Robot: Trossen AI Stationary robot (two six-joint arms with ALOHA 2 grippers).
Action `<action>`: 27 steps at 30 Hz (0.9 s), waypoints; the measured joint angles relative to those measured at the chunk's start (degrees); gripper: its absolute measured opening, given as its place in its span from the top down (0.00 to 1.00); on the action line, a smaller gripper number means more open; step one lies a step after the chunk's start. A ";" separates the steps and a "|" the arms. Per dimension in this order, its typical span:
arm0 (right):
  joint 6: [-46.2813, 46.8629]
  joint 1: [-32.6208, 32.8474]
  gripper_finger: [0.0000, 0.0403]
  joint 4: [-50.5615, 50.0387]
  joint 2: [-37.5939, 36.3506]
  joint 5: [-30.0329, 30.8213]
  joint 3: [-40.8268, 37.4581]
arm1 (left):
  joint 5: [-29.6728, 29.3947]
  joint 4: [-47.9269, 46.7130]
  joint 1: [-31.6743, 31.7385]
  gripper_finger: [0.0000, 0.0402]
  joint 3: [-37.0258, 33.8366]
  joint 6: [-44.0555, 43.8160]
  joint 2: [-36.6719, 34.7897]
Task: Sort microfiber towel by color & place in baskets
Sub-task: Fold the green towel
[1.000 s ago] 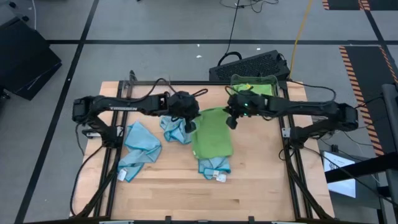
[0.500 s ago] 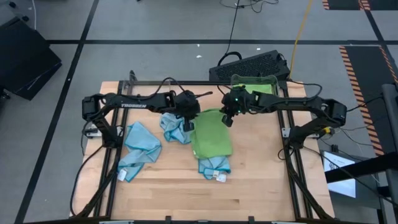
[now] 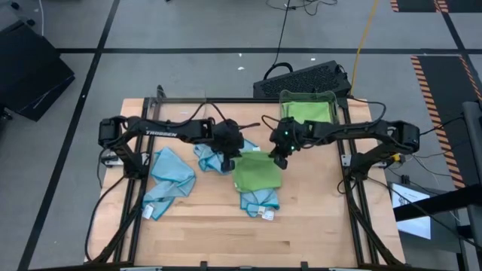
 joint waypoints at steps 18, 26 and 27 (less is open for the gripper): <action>3.98 7.23 1.00 -1.72 -0.74 -6.99 -2.05 | 2.35 2.20 -7.15 0.98 0.02 -5.95 3.25; 3.78 8.77 1.00 -3.48 -0.74 -7.00 -2.05 | 3.71 4.51 -9.22 0.98 0.02 -6.82 3.85; 3.54 8.99 1.00 -3.95 -0.74 -6.91 -2.05 | 3.64 4.36 -9.43 0.98 0.02 -6.91 4.06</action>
